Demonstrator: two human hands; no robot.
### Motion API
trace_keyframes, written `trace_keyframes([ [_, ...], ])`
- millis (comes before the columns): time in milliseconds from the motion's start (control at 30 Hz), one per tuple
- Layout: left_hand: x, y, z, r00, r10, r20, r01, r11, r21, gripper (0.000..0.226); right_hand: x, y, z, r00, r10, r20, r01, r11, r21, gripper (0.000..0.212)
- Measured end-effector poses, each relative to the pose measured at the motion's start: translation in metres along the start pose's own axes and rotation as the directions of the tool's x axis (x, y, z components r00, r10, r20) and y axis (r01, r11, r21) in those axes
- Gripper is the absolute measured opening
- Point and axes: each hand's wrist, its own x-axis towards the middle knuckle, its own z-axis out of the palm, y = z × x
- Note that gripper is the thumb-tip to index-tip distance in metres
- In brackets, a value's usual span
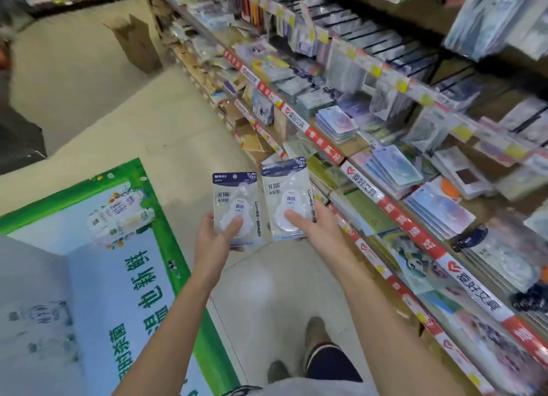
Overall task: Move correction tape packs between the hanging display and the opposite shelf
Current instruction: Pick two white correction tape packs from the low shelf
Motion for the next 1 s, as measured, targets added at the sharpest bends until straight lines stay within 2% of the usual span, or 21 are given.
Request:
trace_keyframes([
  [267,0.092,0.04,-0.034,0.989,0.079,-0.128,-0.086,0.995,-0.05,0.039,0.11,-0.041,0.061,0.988,-0.094,0.124,0.091,0.995,0.03,0.04],
  [433,0.178,0.067,-0.047,0.986,0.085,-0.142,-0.085,0.996,0.01,0.046,0.208,-0.06,0.09,0.978,-0.102,0.18,0.101,0.995,0.012,0.037],
  [567,0.254,0.098,-0.046,0.987,0.076,-0.14,-0.071,0.997,0.041,0.033,0.289,-0.08,0.102,0.973,-0.089,0.211,0.09,0.996,0.005,0.052],
  [700,0.322,0.133,-0.04,0.986,0.093,-0.142,-0.088,0.995,0.041,0.03,0.358,-0.099,0.109,0.974,-0.091,0.206,0.074,0.993,0.09,0.054],
  [833,0.372,0.155,-0.038,0.979,0.101,-0.177,-0.103,0.995,0.002,0.03,0.408,-0.117,0.114,0.98,-0.082,0.184,0.06,0.99,0.127,0.043],
  [1000,0.433,0.162,-0.045,0.979,0.084,-0.185,-0.088,0.996,-0.009,0.032,0.47,-0.127,0.132,0.981,-0.046,0.188,0.015,0.987,0.161,0.039],
])
